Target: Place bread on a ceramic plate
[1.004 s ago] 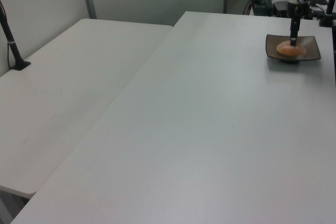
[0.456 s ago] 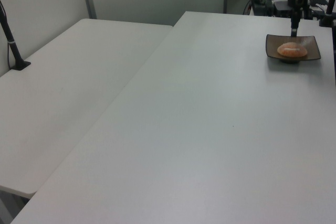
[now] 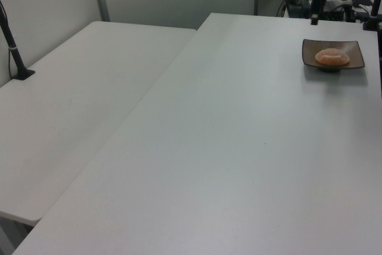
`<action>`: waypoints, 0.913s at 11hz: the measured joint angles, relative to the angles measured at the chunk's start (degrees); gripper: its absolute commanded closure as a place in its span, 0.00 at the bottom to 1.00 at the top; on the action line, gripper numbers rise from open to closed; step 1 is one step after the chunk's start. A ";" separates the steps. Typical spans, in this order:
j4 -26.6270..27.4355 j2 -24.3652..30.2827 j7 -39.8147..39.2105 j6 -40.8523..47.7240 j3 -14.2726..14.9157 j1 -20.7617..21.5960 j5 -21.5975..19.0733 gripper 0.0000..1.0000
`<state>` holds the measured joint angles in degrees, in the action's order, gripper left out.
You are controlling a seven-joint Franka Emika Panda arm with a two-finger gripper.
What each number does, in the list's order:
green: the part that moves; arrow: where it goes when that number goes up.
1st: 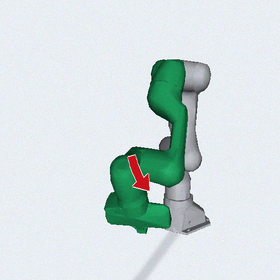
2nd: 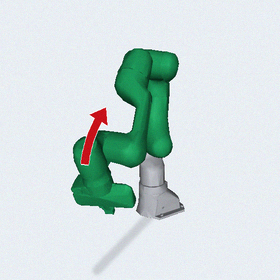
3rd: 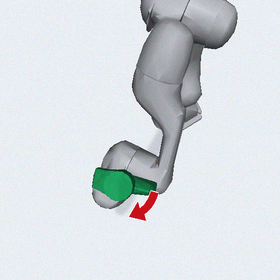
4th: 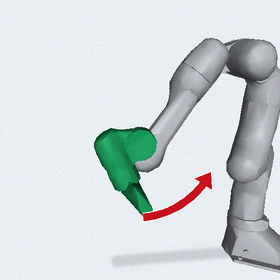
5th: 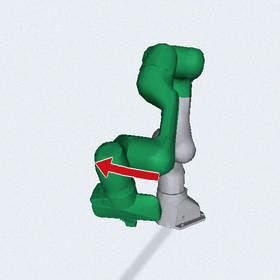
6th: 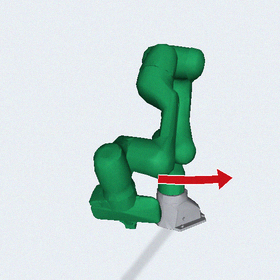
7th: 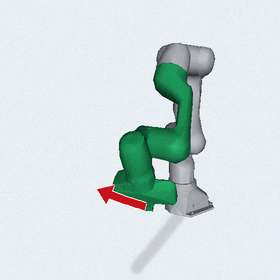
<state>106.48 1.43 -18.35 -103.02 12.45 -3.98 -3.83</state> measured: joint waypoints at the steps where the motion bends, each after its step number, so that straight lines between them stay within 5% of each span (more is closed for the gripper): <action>1: -1.13 0.02 4.98 0.00 -3.63 0.27 0.00 0.00; 5: -3.64 1.35 16.12 0.16 -14.17 0.49 0.46 0.00; 10: -7.10 2.43 23.05 6.04 -17.37 4.97 6.47 0.00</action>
<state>99.38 3.86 4.70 -96.98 -4.92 0.99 2.64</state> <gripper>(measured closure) 0.000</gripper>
